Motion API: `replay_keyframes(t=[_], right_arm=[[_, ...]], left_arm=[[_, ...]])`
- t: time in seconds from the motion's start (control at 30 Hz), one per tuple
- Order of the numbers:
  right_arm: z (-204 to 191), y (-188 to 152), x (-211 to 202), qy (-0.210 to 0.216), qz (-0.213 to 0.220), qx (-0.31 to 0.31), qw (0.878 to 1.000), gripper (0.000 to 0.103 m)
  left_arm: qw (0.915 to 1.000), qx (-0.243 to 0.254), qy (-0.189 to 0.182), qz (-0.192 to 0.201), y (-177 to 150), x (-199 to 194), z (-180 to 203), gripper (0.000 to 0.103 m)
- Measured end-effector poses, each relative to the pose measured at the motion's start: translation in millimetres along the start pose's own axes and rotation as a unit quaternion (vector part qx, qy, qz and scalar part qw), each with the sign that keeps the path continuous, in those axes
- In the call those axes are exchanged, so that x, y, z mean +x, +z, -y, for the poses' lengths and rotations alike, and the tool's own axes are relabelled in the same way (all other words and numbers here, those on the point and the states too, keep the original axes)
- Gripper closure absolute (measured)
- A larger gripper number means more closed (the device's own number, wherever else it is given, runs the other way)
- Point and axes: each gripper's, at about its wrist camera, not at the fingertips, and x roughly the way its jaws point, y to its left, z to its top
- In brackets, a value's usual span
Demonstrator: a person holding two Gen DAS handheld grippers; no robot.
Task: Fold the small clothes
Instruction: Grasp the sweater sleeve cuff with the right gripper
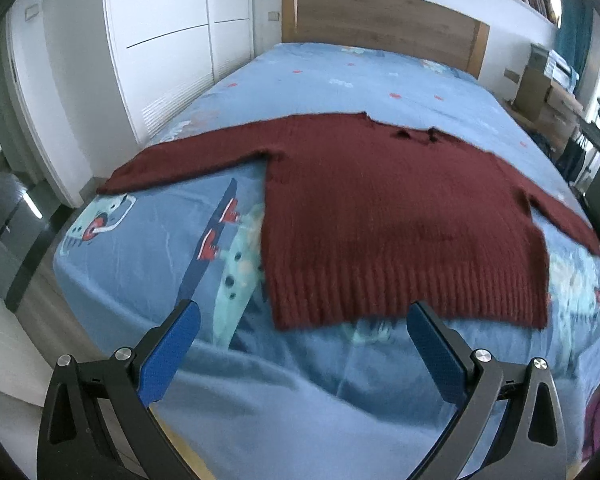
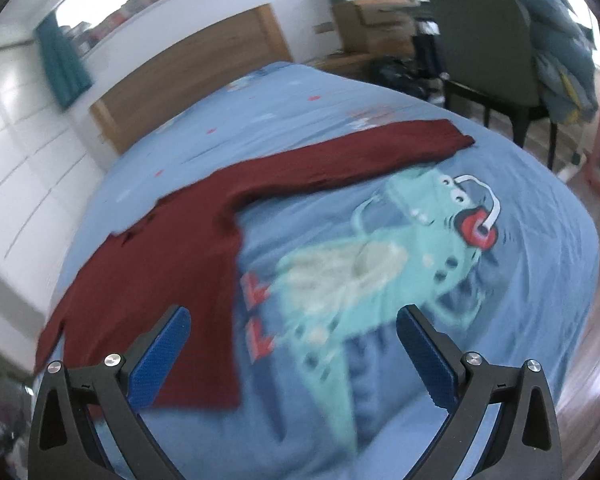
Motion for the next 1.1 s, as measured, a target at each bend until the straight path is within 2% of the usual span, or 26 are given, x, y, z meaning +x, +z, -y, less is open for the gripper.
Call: replay_keyframes(t=[0.13, 0.33, 0.5, 0.63, 0.8, 0.87, 1.1], right_arm=[[34.2, 36.3, 36.8, -0.004, -0.001, 0.030, 1.000, 0.000], [83.6, 76.8, 97.6, -0.002, -0.018, 0.070, 0.997, 0.001], [129.3, 106.8, 137.1, 0.006, -0.016, 0.126, 0.992, 0.005], [164.2, 123.3, 160.1, 0.020, -0.010, 0.185, 0.982, 0.027], [193.8, 140.2, 176.6, 0.036, 0.007, 0.228, 0.973, 0.036], [203.8, 147.3, 181.6, 0.047, 0.017, 0.245, 0.968, 0.043], [234.9, 167.3, 195.8, 0.070, 0.046, 0.310, 0.947, 0.058]], left_arm=[[0.9999, -0.014, -0.007, -0.007, 19.9, 9.1, -1.0, 0.001], [0.9996, -0.016, 0.001, -0.023, 41.5, 31.5, 6.0, 0.001], [0.9975, -0.036, -0.006, -0.060, 45.4, 58.2, 7.4, 0.001], [0.9970, -0.028, 0.002, -0.072, 44.4, 69.4, 13.0, 0.001], [0.9964, -0.024, 0.011, -0.080, 43.6, 78.2, 17.5, 0.001], [0.9962, -0.024, 0.012, -0.083, 42.8, 81.3, 17.7, 0.001], [0.9957, -0.021, 0.018, -0.089, 41.2, 86.3, 19.1, 0.002]])
